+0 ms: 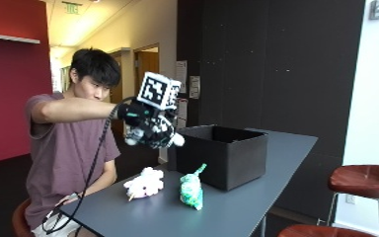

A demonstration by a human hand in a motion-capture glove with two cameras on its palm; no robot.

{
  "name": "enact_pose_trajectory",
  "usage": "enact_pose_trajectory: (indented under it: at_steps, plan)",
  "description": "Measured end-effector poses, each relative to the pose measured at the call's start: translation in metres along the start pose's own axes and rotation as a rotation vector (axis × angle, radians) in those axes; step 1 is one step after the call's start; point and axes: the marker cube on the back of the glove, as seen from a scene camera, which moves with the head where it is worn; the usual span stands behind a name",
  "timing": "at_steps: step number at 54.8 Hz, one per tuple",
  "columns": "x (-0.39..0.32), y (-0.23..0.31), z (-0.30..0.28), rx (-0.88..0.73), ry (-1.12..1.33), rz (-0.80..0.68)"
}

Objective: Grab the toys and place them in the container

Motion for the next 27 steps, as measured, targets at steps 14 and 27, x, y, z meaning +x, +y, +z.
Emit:
enact_pose_trajectory:
  at_steps: [14, 27]
  plan:
    - [-0.067, 0.043, -0.116, 0.206, 0.031, -0.089]
    - [-0.188, 0.046, -0.17, 0.298, 0.048, -0.239]
